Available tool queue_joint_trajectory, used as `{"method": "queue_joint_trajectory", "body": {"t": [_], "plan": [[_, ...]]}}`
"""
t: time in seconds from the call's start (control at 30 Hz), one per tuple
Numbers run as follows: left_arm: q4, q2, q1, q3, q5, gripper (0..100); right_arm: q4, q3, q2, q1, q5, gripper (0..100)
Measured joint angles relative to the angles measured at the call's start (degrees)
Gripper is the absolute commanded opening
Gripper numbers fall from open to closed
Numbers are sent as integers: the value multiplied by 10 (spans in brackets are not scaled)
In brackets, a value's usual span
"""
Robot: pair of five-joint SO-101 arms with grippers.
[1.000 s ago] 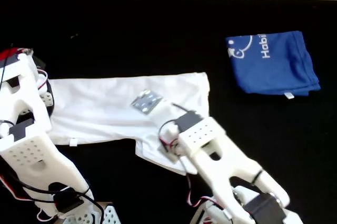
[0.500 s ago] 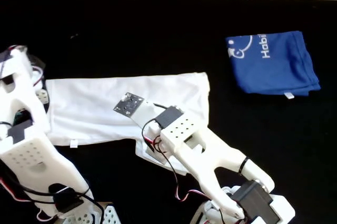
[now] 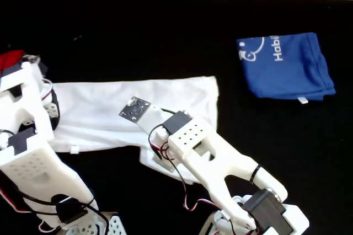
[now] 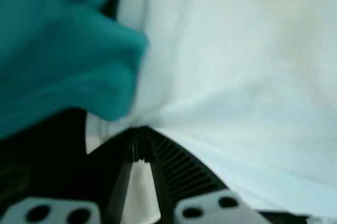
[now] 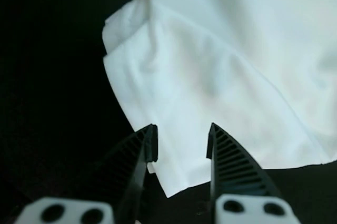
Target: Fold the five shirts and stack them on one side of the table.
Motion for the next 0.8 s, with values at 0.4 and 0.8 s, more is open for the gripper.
{"method": "queue_joint_trajectory", "body": {"t": [0.4,0.8], "plan": [[181,-12,-28,-172,-9,8,0,0,0,0,0,159],[4,182,-151,-312,-52,8,-10,0,0,33,0,159]]}}
